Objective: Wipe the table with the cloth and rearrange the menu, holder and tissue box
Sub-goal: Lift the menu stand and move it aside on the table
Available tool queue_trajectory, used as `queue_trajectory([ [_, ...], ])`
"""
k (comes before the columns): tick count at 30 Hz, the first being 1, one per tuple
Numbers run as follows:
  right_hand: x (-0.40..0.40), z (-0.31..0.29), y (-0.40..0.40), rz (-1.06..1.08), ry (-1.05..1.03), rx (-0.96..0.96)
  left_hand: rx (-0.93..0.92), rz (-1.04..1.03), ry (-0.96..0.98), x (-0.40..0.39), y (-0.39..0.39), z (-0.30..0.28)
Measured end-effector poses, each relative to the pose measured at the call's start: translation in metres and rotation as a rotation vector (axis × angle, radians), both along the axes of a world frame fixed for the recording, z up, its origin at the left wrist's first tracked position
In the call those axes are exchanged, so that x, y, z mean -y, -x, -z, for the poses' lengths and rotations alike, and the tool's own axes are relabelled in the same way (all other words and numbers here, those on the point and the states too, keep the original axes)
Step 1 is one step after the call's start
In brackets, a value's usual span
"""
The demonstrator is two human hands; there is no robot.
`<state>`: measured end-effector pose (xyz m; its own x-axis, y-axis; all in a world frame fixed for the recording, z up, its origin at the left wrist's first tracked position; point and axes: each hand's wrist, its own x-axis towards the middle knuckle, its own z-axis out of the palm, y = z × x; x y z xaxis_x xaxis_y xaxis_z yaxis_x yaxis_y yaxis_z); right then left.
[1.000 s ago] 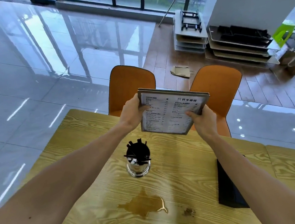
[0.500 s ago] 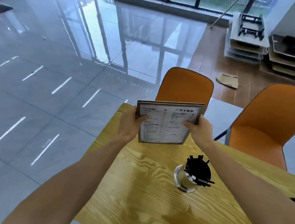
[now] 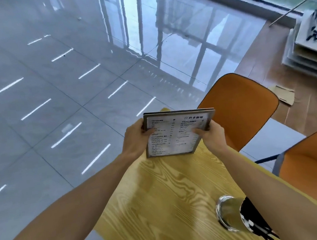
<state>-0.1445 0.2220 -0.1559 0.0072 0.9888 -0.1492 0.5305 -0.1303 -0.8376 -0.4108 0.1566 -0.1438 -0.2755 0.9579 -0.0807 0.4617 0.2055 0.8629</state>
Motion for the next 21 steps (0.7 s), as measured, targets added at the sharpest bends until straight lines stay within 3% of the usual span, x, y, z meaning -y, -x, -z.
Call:
queue_trajectory([
  [12, -0.074, -0.004, 0.069, -0.234, -0.003, 0.082, -0.053, -0.185, 0.003, -0.017, 0.044, 0.012],
  [21, -0.088, -0.002, 0.088, -0.247, 0.016, 0.072, -0.057, -0.281, -0.002, -0.02, 0.043, 0.007],
])
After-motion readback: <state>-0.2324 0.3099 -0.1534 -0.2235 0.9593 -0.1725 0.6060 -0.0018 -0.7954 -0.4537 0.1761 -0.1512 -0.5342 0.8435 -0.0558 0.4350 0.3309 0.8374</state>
